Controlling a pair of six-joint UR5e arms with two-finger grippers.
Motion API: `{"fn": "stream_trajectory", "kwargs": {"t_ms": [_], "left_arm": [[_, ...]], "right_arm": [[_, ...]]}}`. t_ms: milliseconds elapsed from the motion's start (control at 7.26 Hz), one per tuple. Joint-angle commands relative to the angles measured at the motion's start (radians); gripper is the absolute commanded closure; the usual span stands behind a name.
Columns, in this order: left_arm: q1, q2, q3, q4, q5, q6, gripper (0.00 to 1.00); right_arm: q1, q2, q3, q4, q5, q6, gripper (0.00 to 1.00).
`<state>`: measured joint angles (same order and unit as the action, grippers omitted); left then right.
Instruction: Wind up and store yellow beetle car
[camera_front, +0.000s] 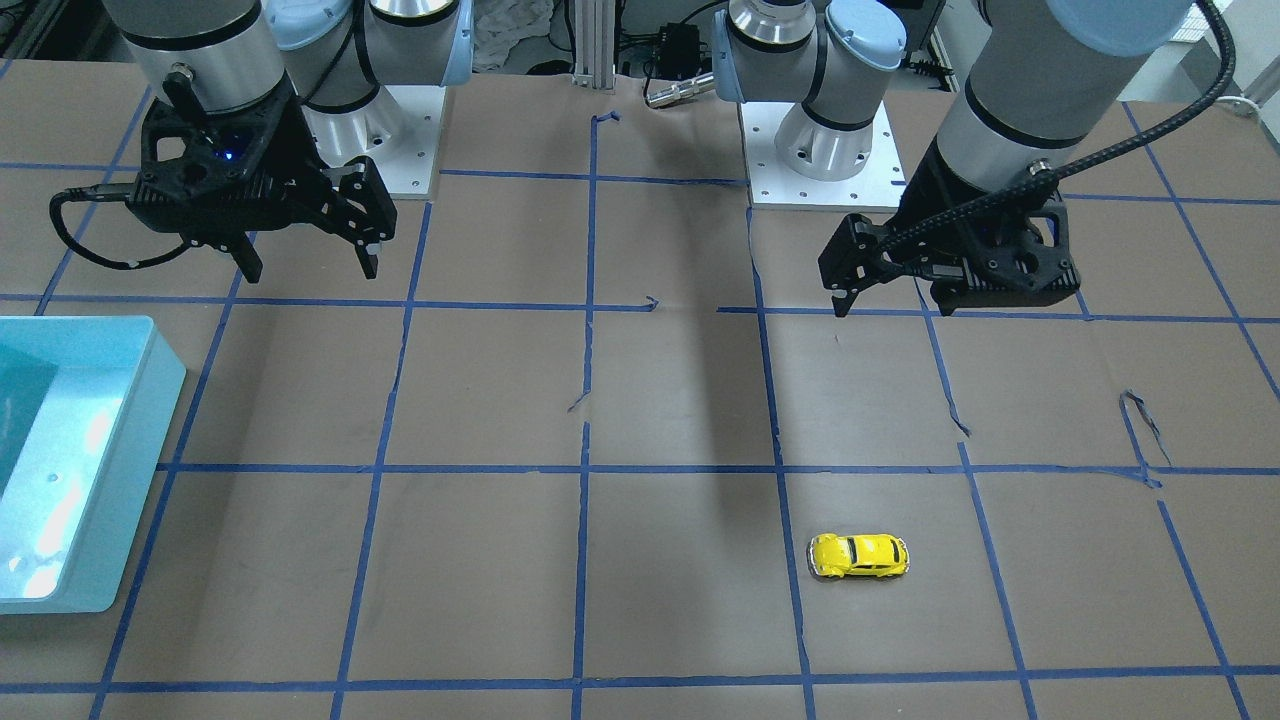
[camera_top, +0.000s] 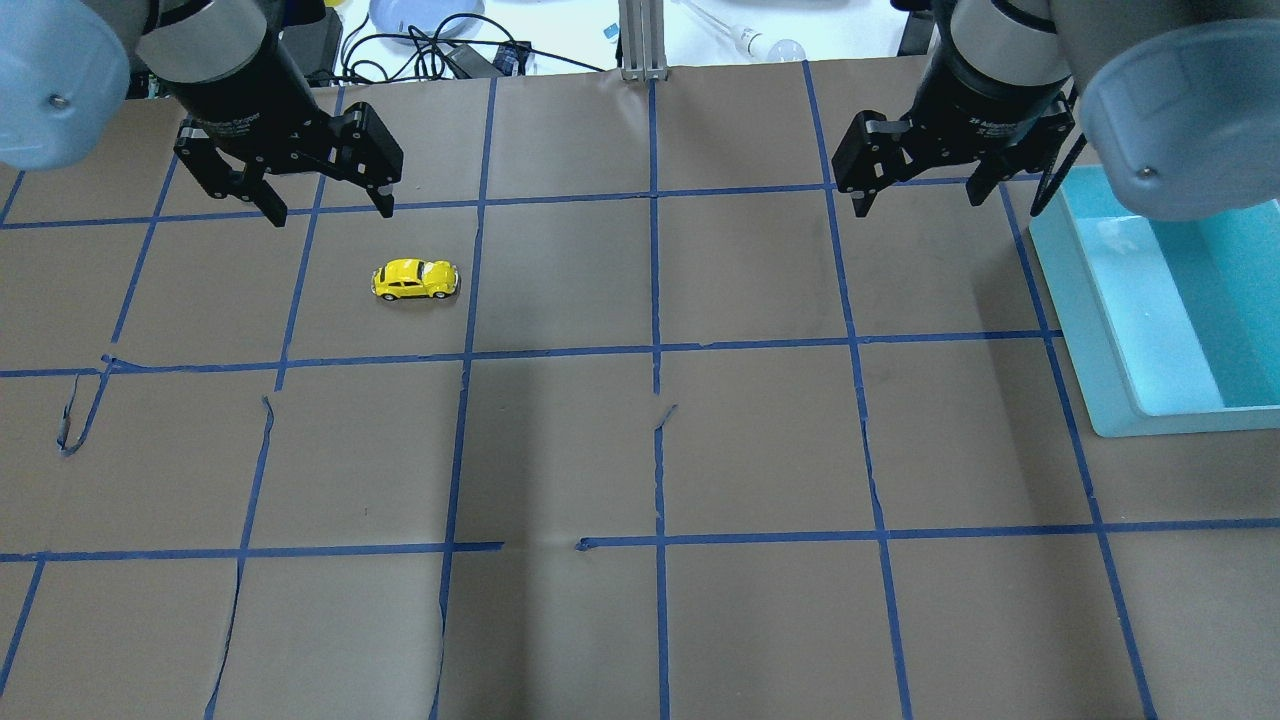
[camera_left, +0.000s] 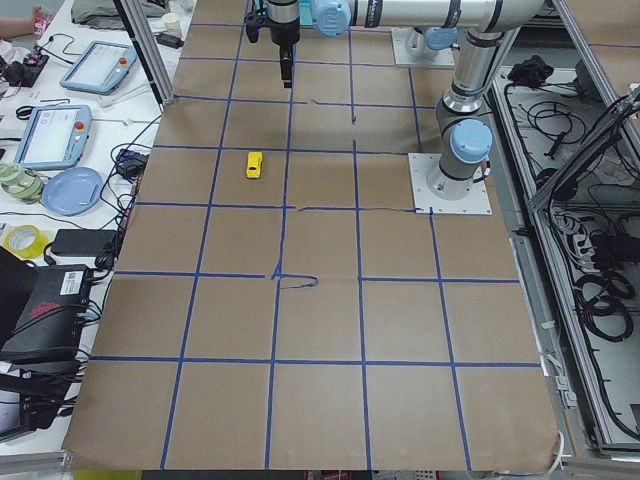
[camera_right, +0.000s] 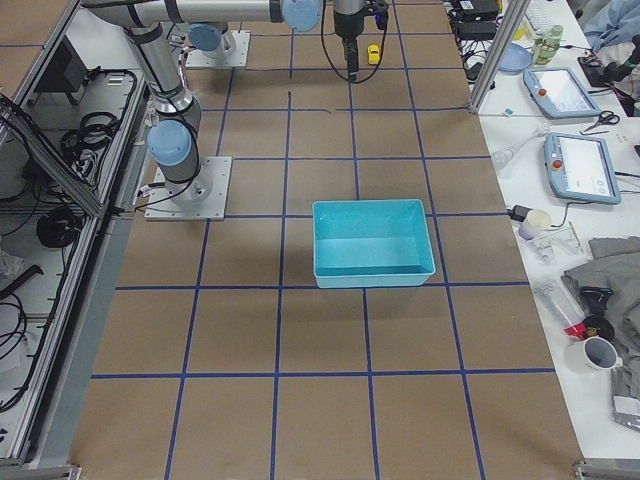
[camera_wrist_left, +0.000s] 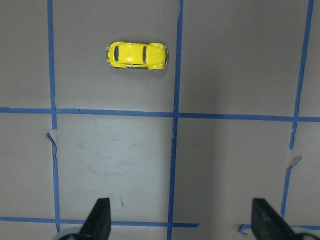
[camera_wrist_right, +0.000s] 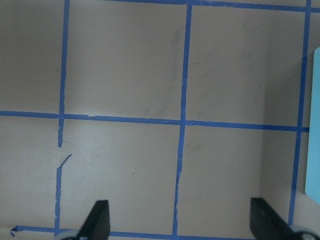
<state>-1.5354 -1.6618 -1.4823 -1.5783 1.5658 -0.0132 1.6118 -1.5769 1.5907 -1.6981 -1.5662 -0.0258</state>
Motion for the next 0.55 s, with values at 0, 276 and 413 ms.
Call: {"fn": "stream_trajectory", "kwargs": {"t_ms": [0, 276, 413], "left_arm": [[-0.002, -0.003, 0.002, 0.001, -0.013, -0.005, 0.0], [0.001, -0.009, -0.001, 0.0, -0.012, -0.008, 0.0], [0.0, -0.019, -0.001, 0.0, -0.01, -0.01, 0.0]], "right_arm": [[-0.001, 0.0, 0.0, 0.0, 0.0, 0.0, 0.0], [-0.001, 0.001, 0.0, 0.0, 0.0, 0.0, 0.0], [-0.001, 0.002, 0.0, 0.0, 0.0, 0.001, 0.0]]}}
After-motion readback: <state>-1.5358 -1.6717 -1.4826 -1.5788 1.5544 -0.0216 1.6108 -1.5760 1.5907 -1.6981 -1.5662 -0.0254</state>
